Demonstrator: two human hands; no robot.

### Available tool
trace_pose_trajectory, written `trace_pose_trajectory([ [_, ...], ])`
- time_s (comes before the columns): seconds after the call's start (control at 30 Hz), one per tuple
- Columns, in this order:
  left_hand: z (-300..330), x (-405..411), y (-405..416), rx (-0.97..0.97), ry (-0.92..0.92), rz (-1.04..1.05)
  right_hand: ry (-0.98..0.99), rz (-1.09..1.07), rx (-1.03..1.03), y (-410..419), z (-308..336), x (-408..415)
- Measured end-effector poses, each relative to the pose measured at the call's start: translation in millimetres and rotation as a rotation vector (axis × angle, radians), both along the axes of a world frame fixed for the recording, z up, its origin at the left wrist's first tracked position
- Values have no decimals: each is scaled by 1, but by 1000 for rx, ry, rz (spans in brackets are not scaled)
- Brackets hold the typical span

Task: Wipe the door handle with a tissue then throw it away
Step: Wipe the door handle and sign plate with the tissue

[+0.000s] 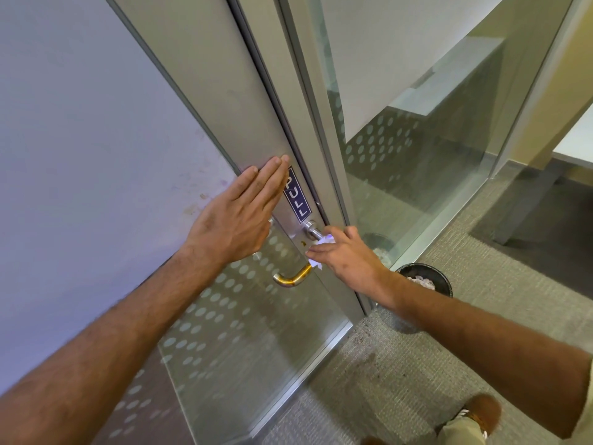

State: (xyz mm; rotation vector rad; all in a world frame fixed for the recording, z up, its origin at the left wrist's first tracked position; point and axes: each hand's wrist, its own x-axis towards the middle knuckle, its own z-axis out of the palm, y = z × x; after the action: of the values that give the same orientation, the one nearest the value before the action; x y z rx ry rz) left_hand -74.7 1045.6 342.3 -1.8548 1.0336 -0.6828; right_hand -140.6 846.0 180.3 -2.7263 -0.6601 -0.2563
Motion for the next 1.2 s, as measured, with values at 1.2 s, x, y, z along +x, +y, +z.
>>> trace_pose_trajectory([
  [1.2,1,-3,-2,-6,-50,-19,425,-66,298,106,29,3],
])
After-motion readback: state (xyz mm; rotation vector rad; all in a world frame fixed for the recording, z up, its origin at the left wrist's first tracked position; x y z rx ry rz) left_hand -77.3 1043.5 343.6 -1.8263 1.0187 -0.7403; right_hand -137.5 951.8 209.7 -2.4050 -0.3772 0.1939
